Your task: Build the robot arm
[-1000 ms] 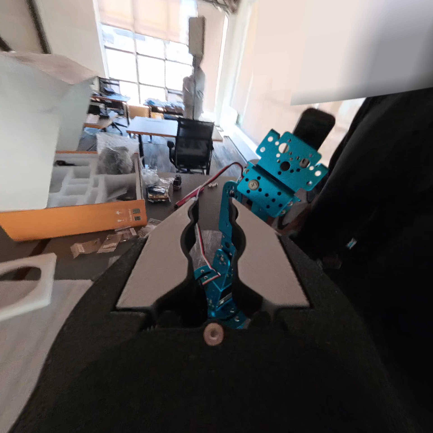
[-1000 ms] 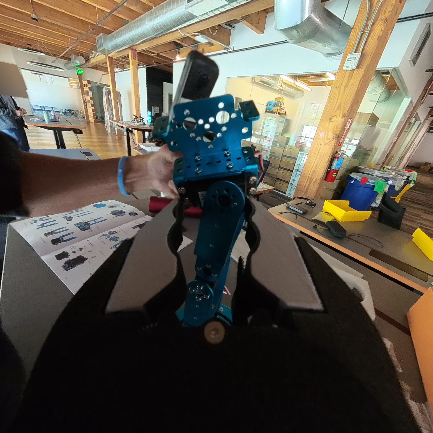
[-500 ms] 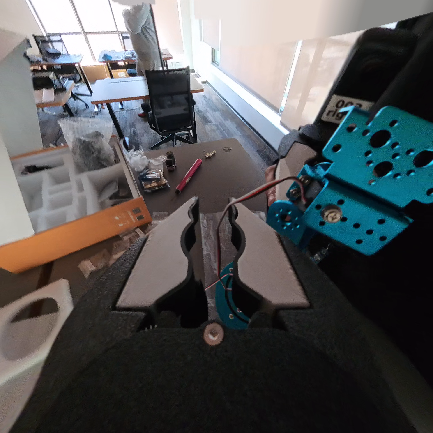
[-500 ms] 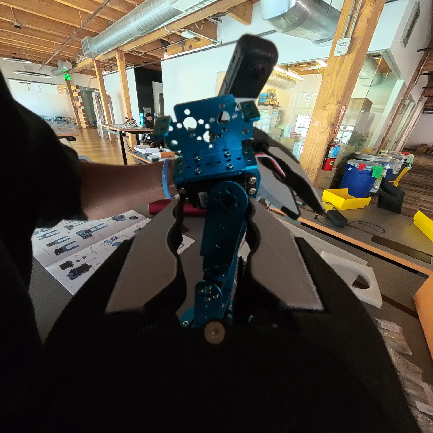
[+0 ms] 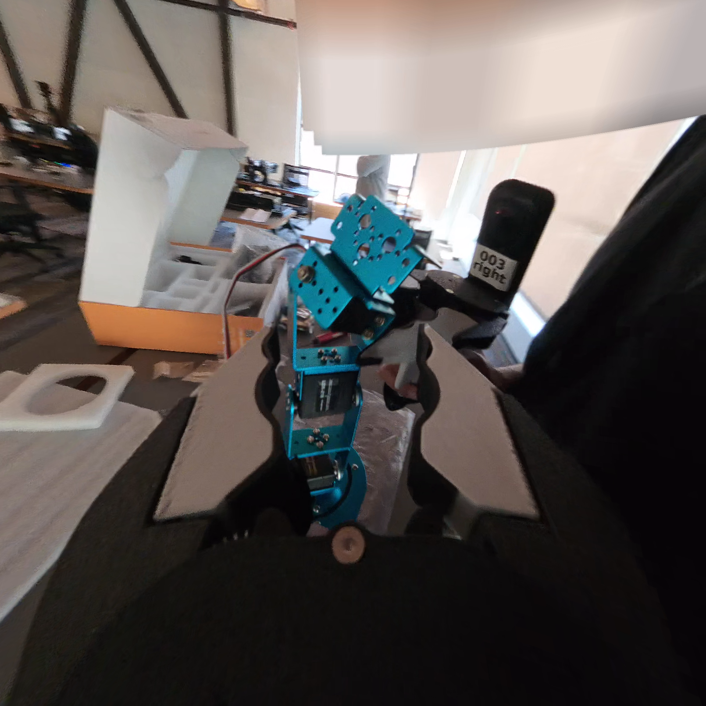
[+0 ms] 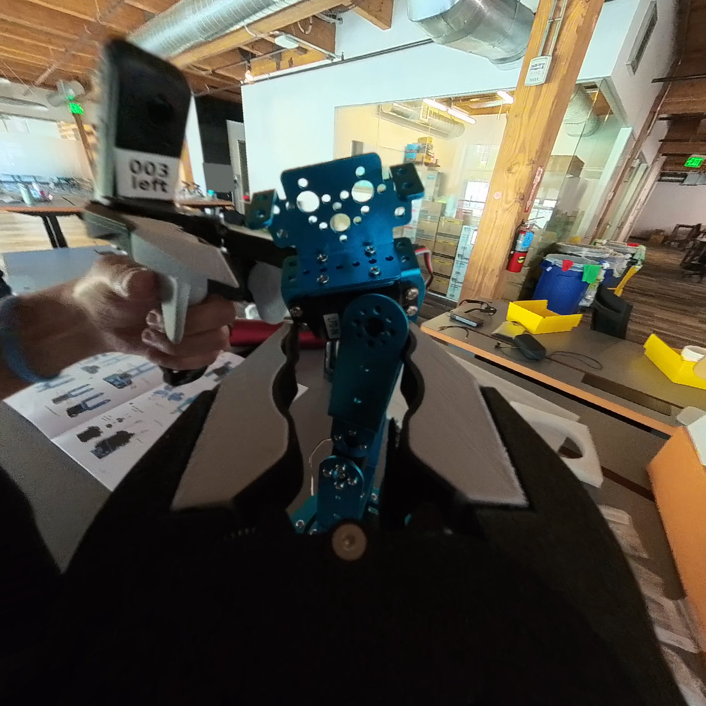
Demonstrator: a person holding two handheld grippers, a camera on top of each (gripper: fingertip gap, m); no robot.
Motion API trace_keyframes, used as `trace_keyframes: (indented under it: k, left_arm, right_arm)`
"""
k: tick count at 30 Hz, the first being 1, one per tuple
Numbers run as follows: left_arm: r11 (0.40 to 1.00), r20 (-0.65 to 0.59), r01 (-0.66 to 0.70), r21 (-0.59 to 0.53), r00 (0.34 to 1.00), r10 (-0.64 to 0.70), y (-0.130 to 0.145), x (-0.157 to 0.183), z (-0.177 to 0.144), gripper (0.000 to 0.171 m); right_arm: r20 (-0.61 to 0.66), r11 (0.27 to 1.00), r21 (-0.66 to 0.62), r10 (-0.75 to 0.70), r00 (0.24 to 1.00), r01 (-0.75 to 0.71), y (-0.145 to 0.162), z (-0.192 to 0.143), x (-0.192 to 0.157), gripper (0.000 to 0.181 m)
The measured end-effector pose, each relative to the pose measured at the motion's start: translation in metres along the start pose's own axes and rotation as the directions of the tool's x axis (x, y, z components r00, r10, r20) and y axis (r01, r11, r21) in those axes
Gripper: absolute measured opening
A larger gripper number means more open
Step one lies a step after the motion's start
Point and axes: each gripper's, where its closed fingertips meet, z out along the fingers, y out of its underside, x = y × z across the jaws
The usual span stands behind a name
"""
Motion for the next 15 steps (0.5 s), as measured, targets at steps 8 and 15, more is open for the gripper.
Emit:
trace_keyframes:
  k: [8, 15]
  left_arm:
    - [0.995, 0.304, -0.094, -0.021, 0.948, 0.096, 0.005, -0.003, 0.024, 0.051]
    - [0.978, 0.443, -0.198, -0.059, 0.873, 0.203, 0.005, -0.007, 0.025, 0.049]
  right_arm:
    - [-0.026, 0.999, -0.024, -0.024, 0.999, 0.023, 0.000, -0.001, 0.001, 0.052]
    - [0.018, 1.000, -0.012, -0.015, 1.000, 0.015, 0.001, -0.002, -0.003, 0.052]
